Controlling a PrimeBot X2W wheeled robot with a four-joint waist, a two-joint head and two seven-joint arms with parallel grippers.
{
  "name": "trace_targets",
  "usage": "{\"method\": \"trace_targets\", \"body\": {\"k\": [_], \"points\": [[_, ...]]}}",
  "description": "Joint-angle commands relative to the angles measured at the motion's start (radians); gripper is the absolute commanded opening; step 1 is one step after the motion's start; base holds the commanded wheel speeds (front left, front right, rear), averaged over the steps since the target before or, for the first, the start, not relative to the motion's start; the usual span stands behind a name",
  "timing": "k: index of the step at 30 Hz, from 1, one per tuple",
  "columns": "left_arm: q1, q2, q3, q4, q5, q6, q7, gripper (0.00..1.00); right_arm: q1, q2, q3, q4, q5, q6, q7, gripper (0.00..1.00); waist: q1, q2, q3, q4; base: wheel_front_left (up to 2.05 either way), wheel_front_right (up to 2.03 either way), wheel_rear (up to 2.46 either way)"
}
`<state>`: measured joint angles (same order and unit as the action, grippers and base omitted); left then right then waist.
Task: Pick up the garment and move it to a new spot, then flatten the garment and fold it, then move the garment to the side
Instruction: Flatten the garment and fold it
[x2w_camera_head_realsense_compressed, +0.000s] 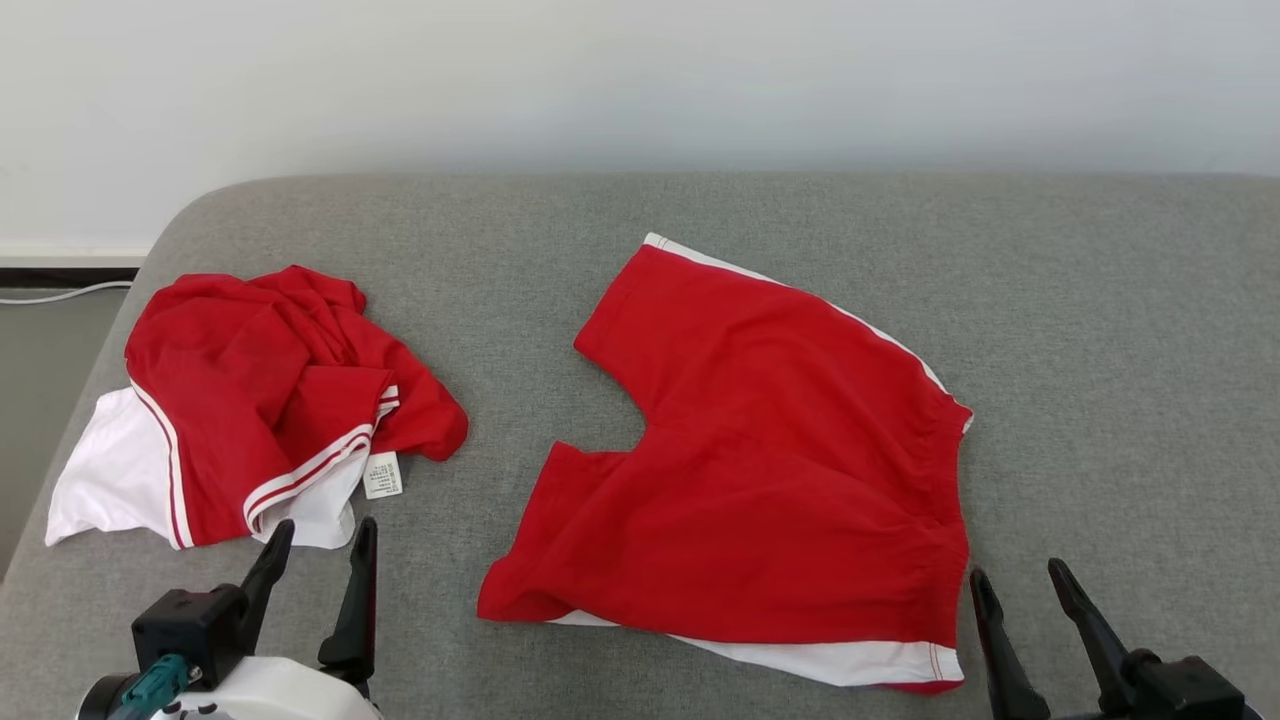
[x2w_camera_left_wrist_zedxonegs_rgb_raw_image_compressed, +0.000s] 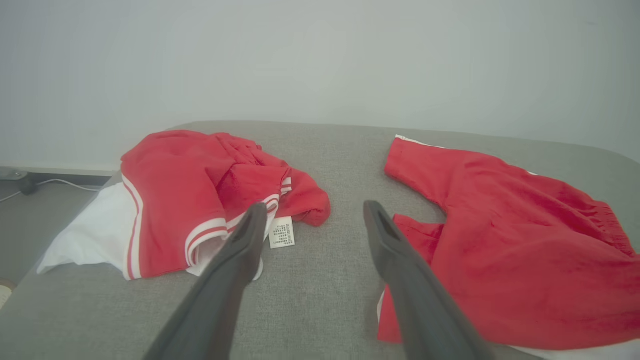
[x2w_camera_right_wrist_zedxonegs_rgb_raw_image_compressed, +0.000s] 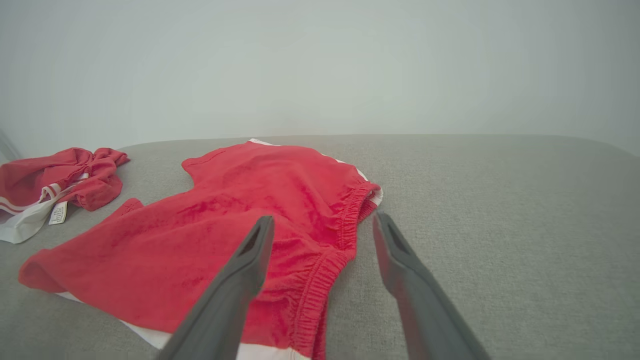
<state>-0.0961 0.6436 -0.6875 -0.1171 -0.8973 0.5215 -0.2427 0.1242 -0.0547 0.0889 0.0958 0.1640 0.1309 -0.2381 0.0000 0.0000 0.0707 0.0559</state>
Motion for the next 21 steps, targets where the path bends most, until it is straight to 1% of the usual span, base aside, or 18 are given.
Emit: {"method": "trace_targets", "body": {"k": [1, 7, 21], "points": [[-0.016, 0.028, 0.048, -0.031, 0.018, 0.014, -0.012, 1.00, 0.011, -0.004, 0.010, -0.033, -0.014, 0.000, -0.016, 1.00, 0.0000, 0.0000, -0.007, 0.005, 0.00, 0.00, 0.00], [0.016, 0.018, 0.045, -0.044, 0.035, 0.024, -0.015, 1.00, 0.051, 0.001, 0.000, -0.046, -0.015, 0.000, -0.019, 1.00, 0.0000, 0.0000, -0.020, 0.007, 0.00, 0.00, 0.00], [-0.001, 0.010, 0.023, -0.046, 0.050, 0.014, -0.007, 1.00, 0.034, 0.003, 0.026, -0.044, -0.016, 0.000, -0.020, 1.00, 0.0000, 0.0000, 0.012, -0.006, 0.00, 0.00, 0.00]]}}
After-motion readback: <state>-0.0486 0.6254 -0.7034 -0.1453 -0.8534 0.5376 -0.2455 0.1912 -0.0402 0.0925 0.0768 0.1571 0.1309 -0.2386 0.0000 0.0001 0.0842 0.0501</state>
